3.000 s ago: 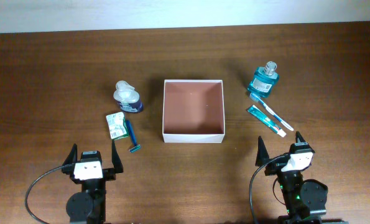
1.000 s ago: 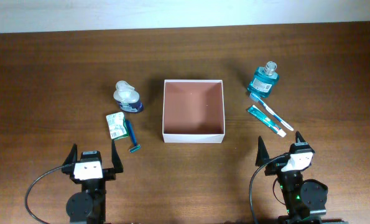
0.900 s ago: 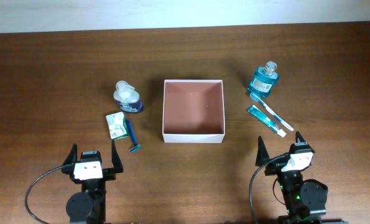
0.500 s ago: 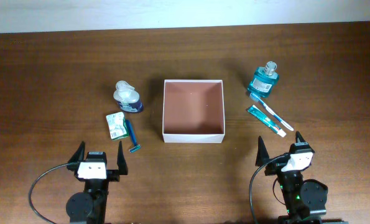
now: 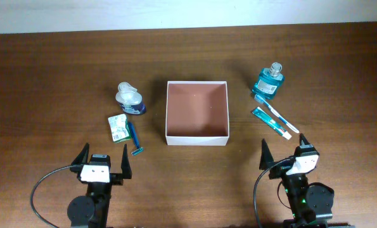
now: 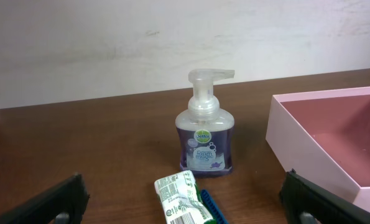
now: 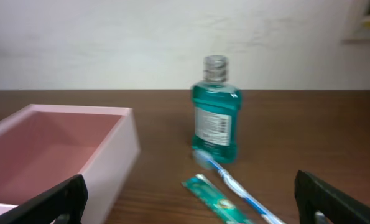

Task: Pack container
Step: 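Move the right gripper over the teal mouthwash bottle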

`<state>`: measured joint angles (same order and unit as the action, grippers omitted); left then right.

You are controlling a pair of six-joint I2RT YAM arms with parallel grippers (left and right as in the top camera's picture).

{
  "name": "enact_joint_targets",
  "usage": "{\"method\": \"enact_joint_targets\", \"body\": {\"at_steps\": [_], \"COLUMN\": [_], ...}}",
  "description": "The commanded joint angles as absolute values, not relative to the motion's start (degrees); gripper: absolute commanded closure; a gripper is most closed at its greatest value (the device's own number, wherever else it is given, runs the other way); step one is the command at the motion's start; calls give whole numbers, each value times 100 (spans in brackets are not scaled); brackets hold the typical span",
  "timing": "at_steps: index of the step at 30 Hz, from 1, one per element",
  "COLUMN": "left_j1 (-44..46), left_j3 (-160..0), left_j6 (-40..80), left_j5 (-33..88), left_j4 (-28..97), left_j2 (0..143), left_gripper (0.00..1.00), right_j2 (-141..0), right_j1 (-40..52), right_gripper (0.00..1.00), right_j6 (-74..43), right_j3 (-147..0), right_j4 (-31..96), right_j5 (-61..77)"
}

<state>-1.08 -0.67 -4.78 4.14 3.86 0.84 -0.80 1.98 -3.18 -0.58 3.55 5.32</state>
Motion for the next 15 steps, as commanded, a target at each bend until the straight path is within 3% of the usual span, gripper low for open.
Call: {"method": "enact_joint_targets", "body": {"at_steps": [1, 15], "left_j1": [-117, -117], "left_j3": [-51, -51], "left_j6": [-550, -550], "left_j5": [517, 517], "left_j4": [412, 412], "left_j2": [36, 36], "left_gripper": [1, 1], "right_j2": [-19, -80], "right_j1": [224, 224], "right_gripper": [1, 2], "right_j6": [-996, -1319], "right_j3": [-32, -187], "right_j4": [296, 91], "right_j5": [1444, 1809]}}
